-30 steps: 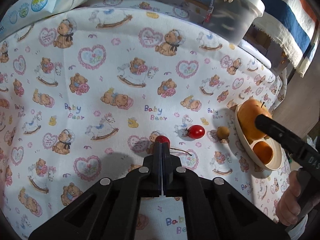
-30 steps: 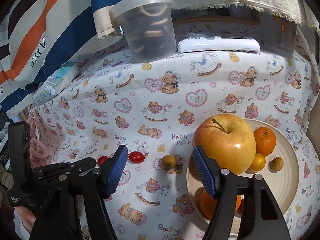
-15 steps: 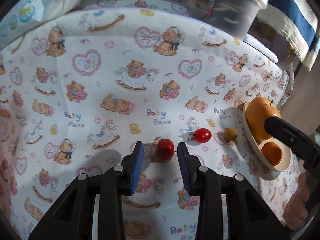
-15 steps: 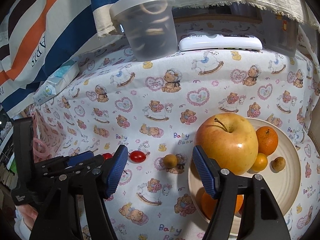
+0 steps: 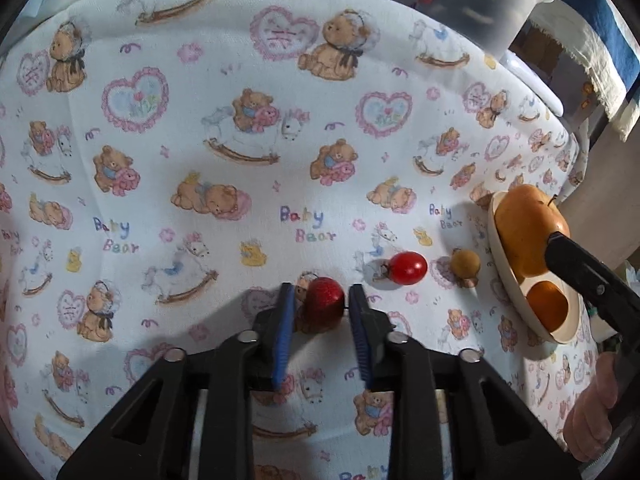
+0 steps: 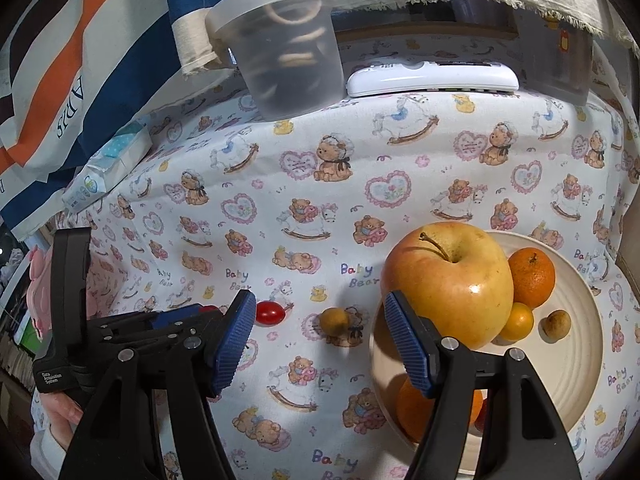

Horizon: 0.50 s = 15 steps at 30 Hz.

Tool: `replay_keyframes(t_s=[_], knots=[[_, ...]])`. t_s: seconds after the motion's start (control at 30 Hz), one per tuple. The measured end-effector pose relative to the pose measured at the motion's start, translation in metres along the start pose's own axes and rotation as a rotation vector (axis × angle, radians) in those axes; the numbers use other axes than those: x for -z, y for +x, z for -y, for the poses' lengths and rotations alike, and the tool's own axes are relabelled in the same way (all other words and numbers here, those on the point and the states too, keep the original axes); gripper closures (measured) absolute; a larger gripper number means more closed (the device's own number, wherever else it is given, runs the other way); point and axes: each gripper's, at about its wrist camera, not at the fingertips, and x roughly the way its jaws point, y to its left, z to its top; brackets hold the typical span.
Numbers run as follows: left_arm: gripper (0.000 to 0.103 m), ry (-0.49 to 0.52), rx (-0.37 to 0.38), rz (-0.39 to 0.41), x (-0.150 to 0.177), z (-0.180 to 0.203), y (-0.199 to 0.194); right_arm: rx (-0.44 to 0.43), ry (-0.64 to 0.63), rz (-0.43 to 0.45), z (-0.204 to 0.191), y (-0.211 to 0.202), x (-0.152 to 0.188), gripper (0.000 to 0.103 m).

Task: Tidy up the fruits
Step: 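Grasp the red cherry with the left tool while the right tool closes on a small tan fruit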

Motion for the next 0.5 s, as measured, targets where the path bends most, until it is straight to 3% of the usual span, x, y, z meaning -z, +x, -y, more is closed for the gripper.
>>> replay_keyframes(t_s=[0.23, 0.37, 0.5], knots=[[0.083, 0.008, -0.02, 0.059, 0.003, 0.004, -0.02, 0.004, -0.027, -0.07, -0.007, 0.015, 0.005, 0.046], [0.083, 0.05, -0.095, 0.155, 0.004, 0.015, -0.039, 0.014, -0.042, -0.119, -0.01, 0.029, 0.008, 0.059], [0.083, 0.006, -0.083, 0.2, 0.002, 0.01, -0.05, 0.07, -0.088, -0.119, -0.016, 0.037, 0.009, 0.06]])
